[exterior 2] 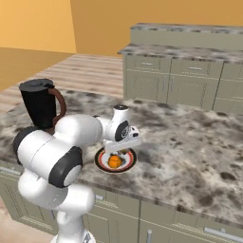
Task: Pick the banana and orange from the fridge and place them on the plate next to the blender to make a fruit smoothie.
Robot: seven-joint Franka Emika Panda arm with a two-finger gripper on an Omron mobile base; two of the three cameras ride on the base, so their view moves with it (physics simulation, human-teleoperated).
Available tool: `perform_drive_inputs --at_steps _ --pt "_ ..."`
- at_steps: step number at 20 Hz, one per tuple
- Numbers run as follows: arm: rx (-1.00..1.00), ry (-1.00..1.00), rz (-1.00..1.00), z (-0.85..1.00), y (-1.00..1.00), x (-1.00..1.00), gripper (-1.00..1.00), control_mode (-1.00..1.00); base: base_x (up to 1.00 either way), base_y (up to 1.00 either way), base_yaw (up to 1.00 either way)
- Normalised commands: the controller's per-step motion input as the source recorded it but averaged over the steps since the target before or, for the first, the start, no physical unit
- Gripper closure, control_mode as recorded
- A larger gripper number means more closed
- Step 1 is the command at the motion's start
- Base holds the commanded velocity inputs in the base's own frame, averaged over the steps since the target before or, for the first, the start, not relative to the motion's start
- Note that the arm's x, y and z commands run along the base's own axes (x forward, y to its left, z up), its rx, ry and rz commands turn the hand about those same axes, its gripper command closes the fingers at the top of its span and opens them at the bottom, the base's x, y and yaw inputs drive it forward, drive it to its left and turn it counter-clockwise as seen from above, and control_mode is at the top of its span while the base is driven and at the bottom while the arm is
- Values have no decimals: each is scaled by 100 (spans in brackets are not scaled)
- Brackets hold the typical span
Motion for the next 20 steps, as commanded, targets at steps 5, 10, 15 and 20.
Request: perform_drive_inputs --at_steps 5,10,15,20 --pt "0 0 0 -38 -1 5 100 -100 0 0 0" --pt "0 0 0 -37 0 4 100 -100 0 0 0" --pt "0 0 0 -27 0 4 -100 -100 0 0 0" --pt "0 -1 0 8 0 -20 -100 -100 0 0 0"
